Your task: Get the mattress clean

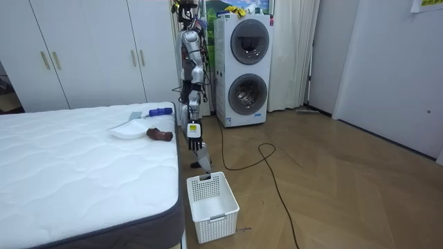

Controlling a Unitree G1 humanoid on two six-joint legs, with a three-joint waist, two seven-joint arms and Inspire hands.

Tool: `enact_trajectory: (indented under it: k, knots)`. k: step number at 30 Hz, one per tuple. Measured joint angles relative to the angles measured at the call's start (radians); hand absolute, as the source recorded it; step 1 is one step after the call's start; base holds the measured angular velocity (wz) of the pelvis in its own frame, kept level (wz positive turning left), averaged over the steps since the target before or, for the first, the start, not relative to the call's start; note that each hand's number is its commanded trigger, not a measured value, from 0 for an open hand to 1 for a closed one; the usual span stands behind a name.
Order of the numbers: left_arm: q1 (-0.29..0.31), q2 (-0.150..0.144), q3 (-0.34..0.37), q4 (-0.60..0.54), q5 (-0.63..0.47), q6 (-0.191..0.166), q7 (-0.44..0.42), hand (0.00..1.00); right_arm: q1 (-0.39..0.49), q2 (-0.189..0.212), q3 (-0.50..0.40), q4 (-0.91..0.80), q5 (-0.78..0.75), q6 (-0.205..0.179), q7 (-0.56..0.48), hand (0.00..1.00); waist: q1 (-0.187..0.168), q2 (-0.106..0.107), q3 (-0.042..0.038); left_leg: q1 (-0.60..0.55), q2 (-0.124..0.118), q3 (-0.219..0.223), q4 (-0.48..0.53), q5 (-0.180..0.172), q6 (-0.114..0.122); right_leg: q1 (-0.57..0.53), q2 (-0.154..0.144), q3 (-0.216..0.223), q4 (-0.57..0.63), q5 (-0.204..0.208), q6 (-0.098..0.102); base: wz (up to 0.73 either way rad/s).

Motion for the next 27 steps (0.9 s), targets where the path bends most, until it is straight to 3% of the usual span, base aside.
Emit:
enact_trajectory:
  k: [14,27]
  knots:
    - [0.003,0.0,0.0,0.0,-0.002,0.0,0.001,0.0,0.0,0.0,0.0,0.0,-0.007,0.0,-0.008,0.0,-0.001,0.002,-0.0002,-0.002,0.0,-0.001,0.015,0.0,0.0,0.002,-0.001,-0.009,0.0,0.0,0.0,0.0]
    - [0.003,-0.002,0.004,-0.001,-0.001,-0.015,0.086,0.0,-0.001,-0.004,-0.002,-0.005,-0.006,-0.013,-0.028,0.0,0.0,0.012,-0.0034,0.001,0.0,-0.001,0.015,0.0,0.0,0.005,-0.001,-0.01,0.001,0.001,-0.001,0.0]
